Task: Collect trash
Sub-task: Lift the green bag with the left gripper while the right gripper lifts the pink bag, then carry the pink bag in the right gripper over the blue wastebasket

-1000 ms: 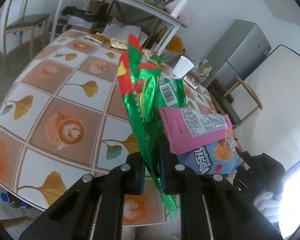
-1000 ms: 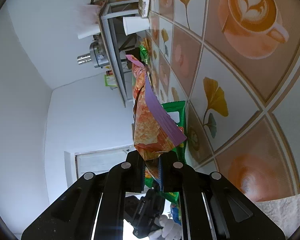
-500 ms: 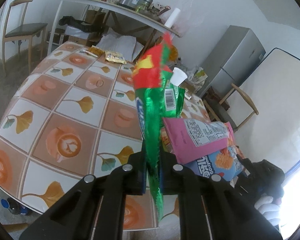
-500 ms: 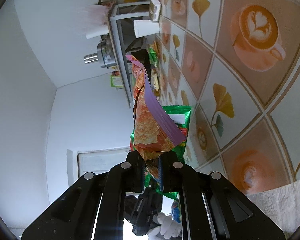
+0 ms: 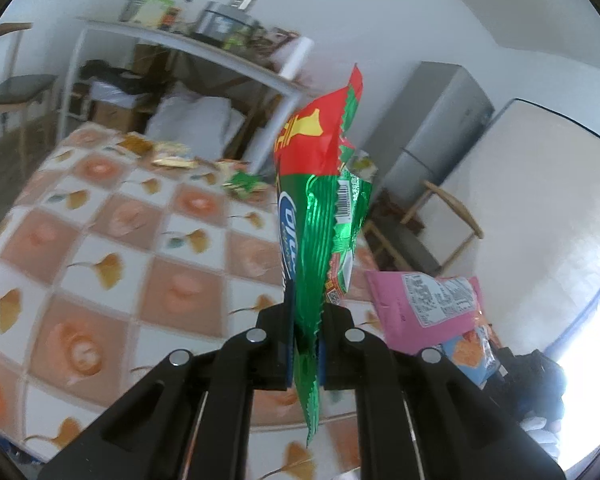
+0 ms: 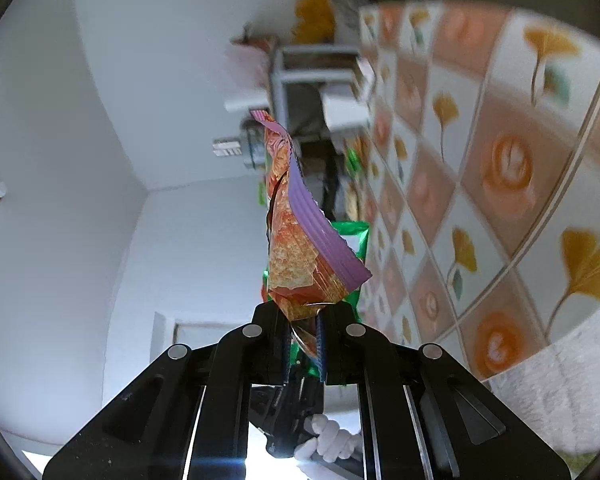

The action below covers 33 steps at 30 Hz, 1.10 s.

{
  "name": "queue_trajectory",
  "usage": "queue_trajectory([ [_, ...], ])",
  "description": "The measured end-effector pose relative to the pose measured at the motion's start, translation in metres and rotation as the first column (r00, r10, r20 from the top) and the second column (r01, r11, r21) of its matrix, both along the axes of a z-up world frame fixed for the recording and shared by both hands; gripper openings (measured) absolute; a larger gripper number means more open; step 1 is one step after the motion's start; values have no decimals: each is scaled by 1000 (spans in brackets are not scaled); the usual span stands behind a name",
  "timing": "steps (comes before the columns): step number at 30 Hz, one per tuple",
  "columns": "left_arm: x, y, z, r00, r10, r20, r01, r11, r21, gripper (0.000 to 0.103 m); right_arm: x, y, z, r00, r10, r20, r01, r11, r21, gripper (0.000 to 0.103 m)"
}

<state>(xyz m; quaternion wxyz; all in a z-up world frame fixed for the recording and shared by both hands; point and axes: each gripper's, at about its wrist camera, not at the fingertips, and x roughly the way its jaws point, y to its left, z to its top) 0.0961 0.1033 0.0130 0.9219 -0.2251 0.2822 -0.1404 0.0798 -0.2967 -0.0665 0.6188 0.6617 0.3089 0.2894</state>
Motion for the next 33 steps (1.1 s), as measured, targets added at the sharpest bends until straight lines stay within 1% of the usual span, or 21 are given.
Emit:
queue_trajectory([
  [3, 17, -26, 14, 997, -78, 27, 78, 997, -7, 7, -23, -36, 18, 993, -109, 43, 110, 994, -10, 9],
  [5, 29, -50, 23, 989, -140, 41, 141, 990, -13, 7, -48, -70, 31, 976, -207, 74, 209, 978, -22, 9],
  [6, 35, -63, 26, 984, -172, 46, 173, 985, -17, 7, -56, -81, 34, 968, -239, 82, 241, 970, -27, 8],
  [9, 53, -103, 34, 965, -257, 50, 258, 966, -18, 7, -93, -126, 44, 920, -378, 100, 384, 922, -45, 9],
  [11, 64, -134, 38, 949, -311, 47, 312, 950, -12, 7, -117, -155, 47, 876, -471, 102, 478, 876, -65, 9],
  [12, 67, -146, 38, 942, -333, 43, 334, 943, -11, 7, -132, -172, 45, 847, -523, 97, 530, 845, -73, 8],
  [13, 72, -161, 37, 933, -358, 37, 358, 934, -10, 7, -137, -180, 45, 829, -552, 92, 559, 826, -77, 9],
  [14, 76, -171, 37, 927, -374, 32, 374, 927, -9, 7, -148, -194, 41, 802, -593, 75, 597, 798, -81, 9],
  [15, 80, -184, 36, 919, -393, 23, 393, 919, -7, 7, -149, -200, 39, 787, -613, 65, 616, 783, -82, 9],
  [18, 90, -215, 30, 902, -432, -1, 432, 902, -5, 7, -163, -232, 20, 726, -687, 7, 683, 721, -118, 9],
  [20, 96, -232, 25, 895, -446, -15, 446, 895, 2, 7, -159, -246, 6, 699, -714, -38, 703, 696, -144, 9],
  [21, 99, -239, 23, 892, -451, -23, 452, 892, 3, 7, -155, -254, -3, 691, -720, -64, 707, 691, -148, 9],
  [23, 107, -251, 19, 888, -458, -41, 458, 889, 9, 7, -136, -270, -28, 684, -716, -139, 702, 698, -142, 9],
  [24, 111, -256, 16, 887, -459, -50, 460, 888, 13, 7, -126, -269, -36, 682, -713, -163, 699, 701, -141, 9],
  [27, 127, -267, 7, 885, -458, -81, 461, 887, 20, 7, -85, -289, -80, 672, -688, -275, 684, 718, -127, 9],
  [28, 131, -268, 4, 885, -458, -88, 461, 887, 20, 7, -68, -288, -95, 669, -675, -311, 676, 726, -124, 9],
  [29, 136, -271, 1, 884, -456, -99, 460, 888, 22, 7, -58, -289, -105, 660, -669, -341, 674, 729, -125, 9],
  [32, 151, -275, -8, 883, -452, -125, 458, 888, 26, 7, -25, -305, -148, 622, -644, -446, 661, 737, -144, 9],
  [33, 155, -277, -11, 882, -452, -132, 459, 888, 28, 7, -11, -312, -166, 600, -633, -490, 659, 738, -146, 9],
])
